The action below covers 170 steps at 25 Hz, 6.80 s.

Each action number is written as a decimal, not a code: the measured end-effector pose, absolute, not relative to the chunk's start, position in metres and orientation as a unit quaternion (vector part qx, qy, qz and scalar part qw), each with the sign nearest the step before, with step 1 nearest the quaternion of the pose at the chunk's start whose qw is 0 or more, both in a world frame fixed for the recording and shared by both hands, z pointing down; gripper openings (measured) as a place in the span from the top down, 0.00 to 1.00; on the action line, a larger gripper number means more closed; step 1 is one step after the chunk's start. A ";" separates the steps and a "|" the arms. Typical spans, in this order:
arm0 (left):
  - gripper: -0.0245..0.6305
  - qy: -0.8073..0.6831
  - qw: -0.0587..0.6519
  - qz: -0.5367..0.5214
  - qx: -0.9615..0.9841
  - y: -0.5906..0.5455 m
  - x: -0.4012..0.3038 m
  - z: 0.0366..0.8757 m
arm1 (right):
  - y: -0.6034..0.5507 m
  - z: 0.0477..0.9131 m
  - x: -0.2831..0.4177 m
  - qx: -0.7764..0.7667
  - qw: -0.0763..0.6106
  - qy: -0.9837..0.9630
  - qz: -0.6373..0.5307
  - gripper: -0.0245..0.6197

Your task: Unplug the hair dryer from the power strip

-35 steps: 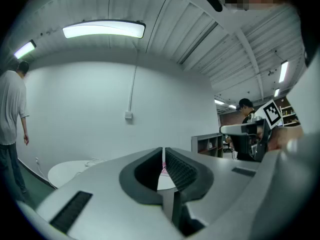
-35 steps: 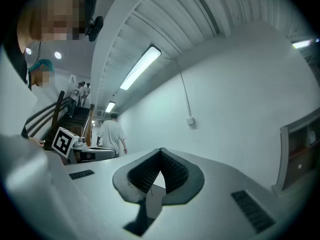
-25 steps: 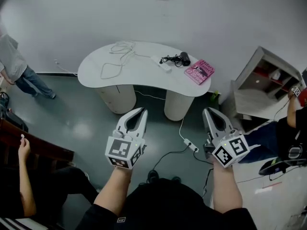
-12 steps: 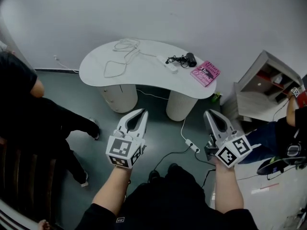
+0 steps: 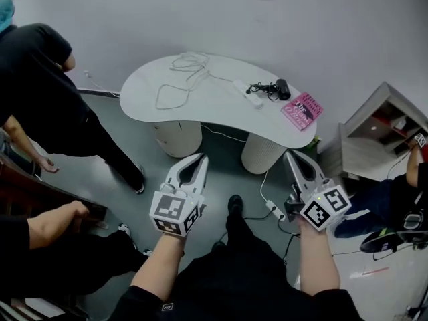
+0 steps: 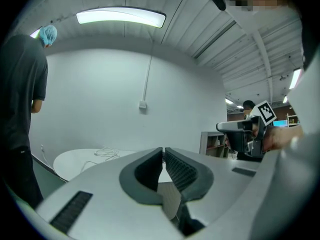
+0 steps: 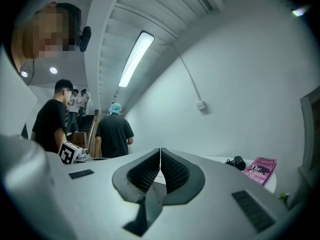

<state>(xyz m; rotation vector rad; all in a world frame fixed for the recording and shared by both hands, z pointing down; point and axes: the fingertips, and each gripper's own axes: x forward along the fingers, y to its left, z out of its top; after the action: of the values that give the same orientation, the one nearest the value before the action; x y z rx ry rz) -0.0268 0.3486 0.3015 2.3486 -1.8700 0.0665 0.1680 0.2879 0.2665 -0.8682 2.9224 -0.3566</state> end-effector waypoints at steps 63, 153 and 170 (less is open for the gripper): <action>0.92 -0.384 0.078 0.127 0.911 -0.178 -0.112 0.410 | -0.148 0.414 0.033 -0.469 -0.019 0.854 -0.224 0.91; 0.54 -0.270 0.091 0.311 0.907 -0.203 -0.002 0.619 | -0.203 0.594 -0.008 -0.379 -0.168 0.846 -0.336 0.87; 0.54 -0.254 0.095 0.328 0.905 -0.201 -0.002 0.620 | -0.202 0.592 -0.009 -0.372 -0.149 0.834 -0.378 0.88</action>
<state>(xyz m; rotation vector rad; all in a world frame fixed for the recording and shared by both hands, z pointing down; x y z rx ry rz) -0.0019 -0.2012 0.6199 2.6830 -0.7534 0.9722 -0.0086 -0.2019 0.5918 -1.2941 2.9034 -1.3170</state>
